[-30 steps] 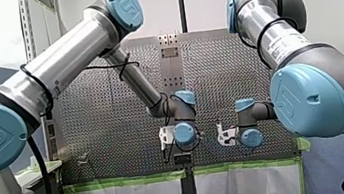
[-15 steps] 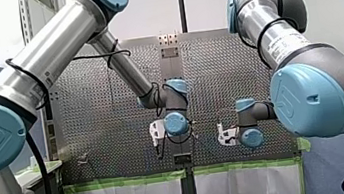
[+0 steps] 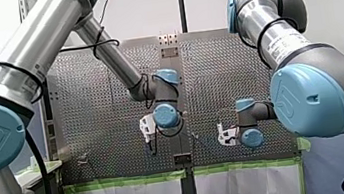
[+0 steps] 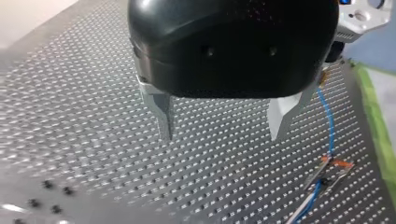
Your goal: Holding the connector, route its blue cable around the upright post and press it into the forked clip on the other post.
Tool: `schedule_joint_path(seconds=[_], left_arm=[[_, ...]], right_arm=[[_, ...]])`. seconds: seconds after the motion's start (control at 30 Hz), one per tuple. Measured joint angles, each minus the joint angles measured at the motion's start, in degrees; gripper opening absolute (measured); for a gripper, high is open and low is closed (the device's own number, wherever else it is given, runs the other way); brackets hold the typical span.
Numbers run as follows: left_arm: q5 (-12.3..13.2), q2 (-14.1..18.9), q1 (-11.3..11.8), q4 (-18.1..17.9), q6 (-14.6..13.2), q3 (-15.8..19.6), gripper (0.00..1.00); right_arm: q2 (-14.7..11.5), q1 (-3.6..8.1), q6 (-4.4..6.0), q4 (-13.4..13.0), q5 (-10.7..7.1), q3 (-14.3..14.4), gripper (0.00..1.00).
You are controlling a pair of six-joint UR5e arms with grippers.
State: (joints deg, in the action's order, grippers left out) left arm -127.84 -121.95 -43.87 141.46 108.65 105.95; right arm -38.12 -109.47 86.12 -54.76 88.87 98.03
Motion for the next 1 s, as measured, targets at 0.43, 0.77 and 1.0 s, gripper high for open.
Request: schedule_joint_path(seconds=[0.43,0.77,1.0], left_arm=[[2.0,6.2,1.7,-5.9,4.1,6.2,1.0],[2.1,10.8,2.4,-9.7,4.5,10.8,1.0],[2.2,14.2,2.9,-10.8,4.6,14.2,1.0]], right_arm=[[0.0,-0.21,-0.03,-0.4,0.0,0.0,0.0],[0.0,-0.19,0.03,-0.4,-0.01,0.0,0.0],[0.0,-0.21,0.03,-0.3,0.0,0.0,0.0]])
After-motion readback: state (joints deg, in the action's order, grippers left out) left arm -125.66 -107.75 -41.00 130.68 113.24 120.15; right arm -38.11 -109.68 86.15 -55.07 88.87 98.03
